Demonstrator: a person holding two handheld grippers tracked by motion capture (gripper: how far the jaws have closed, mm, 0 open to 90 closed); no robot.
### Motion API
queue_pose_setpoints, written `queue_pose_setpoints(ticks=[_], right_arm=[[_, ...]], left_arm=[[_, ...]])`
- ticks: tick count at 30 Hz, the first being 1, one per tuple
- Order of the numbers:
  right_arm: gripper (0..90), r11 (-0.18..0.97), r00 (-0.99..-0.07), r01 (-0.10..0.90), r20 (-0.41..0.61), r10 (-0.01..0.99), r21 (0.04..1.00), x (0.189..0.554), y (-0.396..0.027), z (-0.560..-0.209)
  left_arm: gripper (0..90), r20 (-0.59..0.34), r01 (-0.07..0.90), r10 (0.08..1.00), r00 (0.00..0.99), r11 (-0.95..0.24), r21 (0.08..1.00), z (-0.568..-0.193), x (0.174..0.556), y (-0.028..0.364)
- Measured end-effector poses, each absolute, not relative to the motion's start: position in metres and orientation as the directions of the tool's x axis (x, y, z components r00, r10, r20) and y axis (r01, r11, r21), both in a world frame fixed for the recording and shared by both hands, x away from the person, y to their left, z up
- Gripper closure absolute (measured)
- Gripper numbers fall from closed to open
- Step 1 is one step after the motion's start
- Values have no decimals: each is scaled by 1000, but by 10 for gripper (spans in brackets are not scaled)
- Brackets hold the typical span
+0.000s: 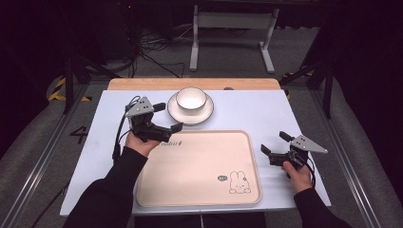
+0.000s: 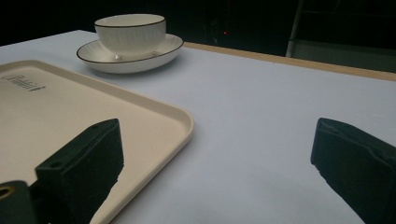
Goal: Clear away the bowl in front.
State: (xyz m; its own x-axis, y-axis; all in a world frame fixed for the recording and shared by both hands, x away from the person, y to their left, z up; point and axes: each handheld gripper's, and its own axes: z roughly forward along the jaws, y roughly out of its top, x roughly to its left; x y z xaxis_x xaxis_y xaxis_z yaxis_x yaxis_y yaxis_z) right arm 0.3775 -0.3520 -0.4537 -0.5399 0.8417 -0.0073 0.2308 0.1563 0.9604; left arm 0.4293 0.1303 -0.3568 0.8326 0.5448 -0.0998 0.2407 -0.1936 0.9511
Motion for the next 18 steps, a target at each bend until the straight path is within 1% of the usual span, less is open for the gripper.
queue_pose_setpoints(ticks=[5, 9, 12, 18], right_arm=[[30, 156, -541, 231, -7, 841, 960, 377, -352, -454], [30, 155, -541, 231, -6, 841, 961, 377, -352, -454], [30, 155, -542, 231, -5, 841, 961, 377, -352, -454], [30, 154, -543, 231, -4, 840, 961, 377, -352, -454]], left_arm=[[2, -126, 264, 543, 831, -185, 947, -358, 438, 126], [2, -116, 259, 548, 828, -191, 947, -359, 445, 123], [2, -134, 276, 549, 825, -185, 943, -360, 450, 120], [2, -118, 269, 559, 821, -196, 943, -358, 461, 115]])
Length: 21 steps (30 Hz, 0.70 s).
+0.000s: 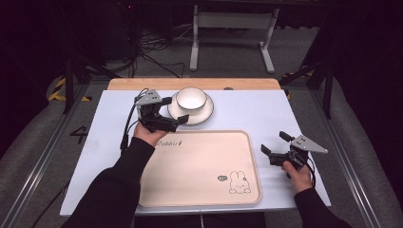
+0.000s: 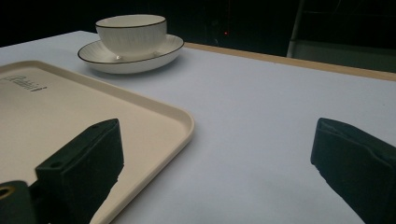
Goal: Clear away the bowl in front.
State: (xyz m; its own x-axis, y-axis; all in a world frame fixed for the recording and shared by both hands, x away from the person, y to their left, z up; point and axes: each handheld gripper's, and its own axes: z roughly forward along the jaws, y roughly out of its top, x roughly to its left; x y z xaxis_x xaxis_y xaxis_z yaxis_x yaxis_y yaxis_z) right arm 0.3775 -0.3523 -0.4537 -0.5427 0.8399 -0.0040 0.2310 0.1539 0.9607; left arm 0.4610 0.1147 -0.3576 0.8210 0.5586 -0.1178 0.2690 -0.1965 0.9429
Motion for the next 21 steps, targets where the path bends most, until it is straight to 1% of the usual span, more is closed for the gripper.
queue_pose_setpoints(ticks=[14, 21], right_arm=[[30, 152, -544, 233, -1, 839, 961, 377, -353, -454], [30, 152, -545, 233, -1, 839, 961, 378, -353, -454]], left_arm=[[3, -96, 284, 568, 818, -253, 925, -354, 489, 103], [3, -97, 281, 576, 812, -239, 930, -355, 497, 100]])
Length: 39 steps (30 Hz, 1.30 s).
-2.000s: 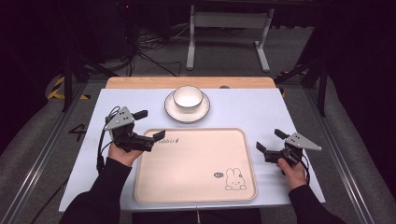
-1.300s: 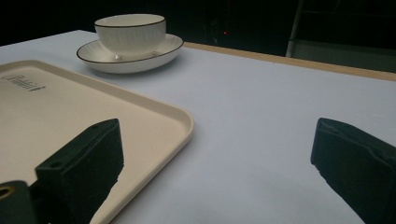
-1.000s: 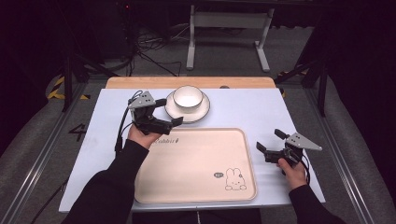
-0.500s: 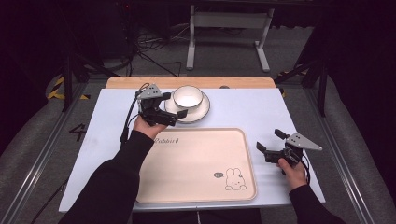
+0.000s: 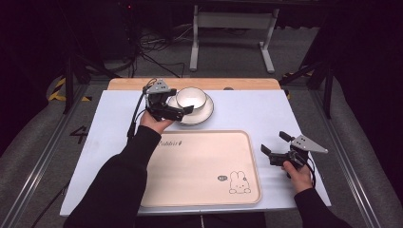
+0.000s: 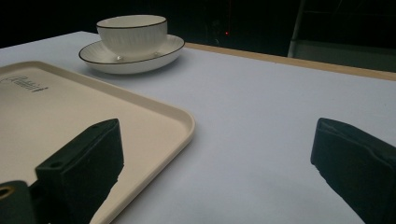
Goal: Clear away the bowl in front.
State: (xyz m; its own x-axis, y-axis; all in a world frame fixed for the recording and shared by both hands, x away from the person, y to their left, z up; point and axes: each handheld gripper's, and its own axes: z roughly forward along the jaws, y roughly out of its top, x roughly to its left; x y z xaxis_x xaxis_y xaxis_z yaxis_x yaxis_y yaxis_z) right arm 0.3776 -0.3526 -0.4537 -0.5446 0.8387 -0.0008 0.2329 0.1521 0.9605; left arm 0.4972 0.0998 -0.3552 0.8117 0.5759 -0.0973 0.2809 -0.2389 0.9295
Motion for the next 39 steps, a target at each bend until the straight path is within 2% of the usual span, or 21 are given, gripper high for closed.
queue_pose_setpoints(ticks=[12, 15, 25, 39], right_arm=[[30, 150, -546, 232, 1, 838, 961, 378, -353, -454], [30, 152, -546, 230, -2, 837, 961, 377, -353, -454], [30, 150, -547, 226, -2, 837, 963, 377, -353, -454], [30, 146, -550, 224, 1, 835, 964, 377, -354, -454]], left_arm=[[5, -94, 305, 589, 803, -270, 914, -350, 513, 95], [9, -68, 282, 573, 816, -294, 913, -349, 516, 94], [43, -60, 291, 544, 837, -350, 891, -347, 540, 86], [100, -79, 355, 538, 840, -434, 828, -364, 571, 77]])
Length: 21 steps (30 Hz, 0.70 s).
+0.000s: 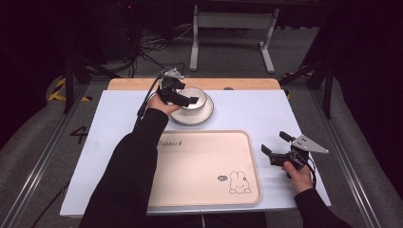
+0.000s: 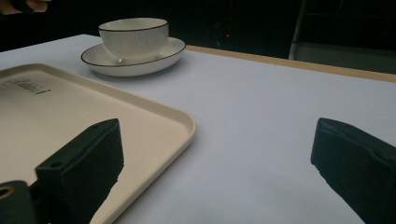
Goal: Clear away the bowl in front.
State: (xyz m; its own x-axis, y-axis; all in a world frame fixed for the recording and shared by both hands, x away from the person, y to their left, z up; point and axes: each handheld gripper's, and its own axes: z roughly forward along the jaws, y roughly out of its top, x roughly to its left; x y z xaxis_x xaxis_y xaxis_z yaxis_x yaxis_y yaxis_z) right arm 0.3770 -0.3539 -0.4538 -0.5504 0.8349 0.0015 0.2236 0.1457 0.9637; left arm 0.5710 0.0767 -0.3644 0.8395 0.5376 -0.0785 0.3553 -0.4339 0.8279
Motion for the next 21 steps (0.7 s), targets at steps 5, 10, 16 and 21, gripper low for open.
queue_pose_setpoints(ticks=[5, 10, 16, 21], right_arm=[[30, 142, -551, 223, 4, 835, 964, 377, -354, -454], [30, 142, -552, 222, 4, 834, 965, 377, -354, -454], [30, 141, -553, 221, 4, 833, 965, 377, -355, -454], [30, 139, -555, 220, 6, 832, 966, 377, -355, -454]], left_arm=[[98, -81, 375, 547, 833, -451, 810, -371, 576, 77], [84, -80, 392, 551, 831, -476, 788, -378, 578, 73], [85, -55, 378, 540, 840, -509, 773, -383, 577, 66], [100, -40, 390, 537, 843, -557, 733, -392, 578, 60]])
